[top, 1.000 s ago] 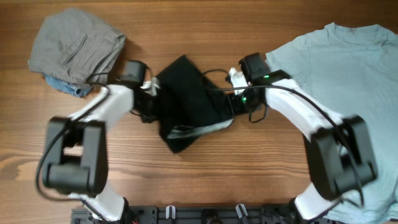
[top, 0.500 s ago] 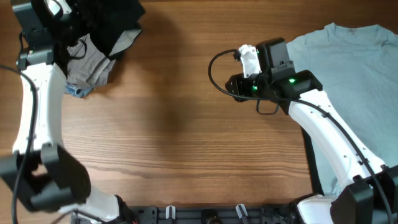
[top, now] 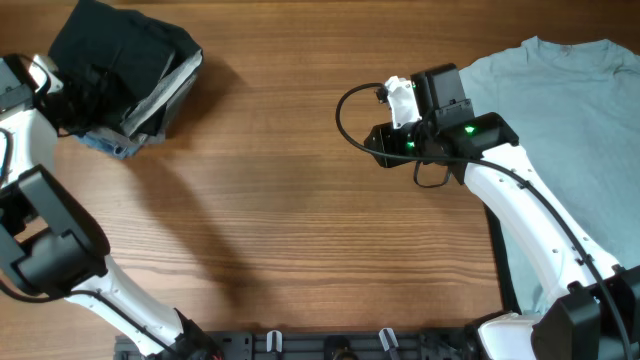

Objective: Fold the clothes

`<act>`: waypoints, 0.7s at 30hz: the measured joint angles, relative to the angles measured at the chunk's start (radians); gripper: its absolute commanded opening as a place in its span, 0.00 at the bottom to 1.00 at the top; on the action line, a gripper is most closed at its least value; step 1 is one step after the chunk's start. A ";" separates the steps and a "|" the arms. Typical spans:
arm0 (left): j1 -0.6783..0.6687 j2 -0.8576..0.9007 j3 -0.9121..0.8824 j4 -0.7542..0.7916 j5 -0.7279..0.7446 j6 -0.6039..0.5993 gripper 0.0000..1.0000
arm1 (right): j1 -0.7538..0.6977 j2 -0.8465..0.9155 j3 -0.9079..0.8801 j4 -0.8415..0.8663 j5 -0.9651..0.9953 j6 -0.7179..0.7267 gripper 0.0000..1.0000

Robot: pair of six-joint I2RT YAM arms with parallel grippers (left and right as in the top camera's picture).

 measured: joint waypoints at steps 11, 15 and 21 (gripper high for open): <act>0.024 -0.380 0.079 -0.410 0.011 0.259 1.00 | 0.000 -0.003 0.000 0.002 0.009 0.003 0.29; -0.120 -0.639 0.098 -0.507 0.050 0.483 1.00 | -0.001 -0.074 0.020 -0.006 0.097 0.005 0.36; -0.461 -0.923 0.100 -0.691 -0.109 0.609 1.00 | -0.001 -0.347 0.136 -0.112 0.145 0.016 0.60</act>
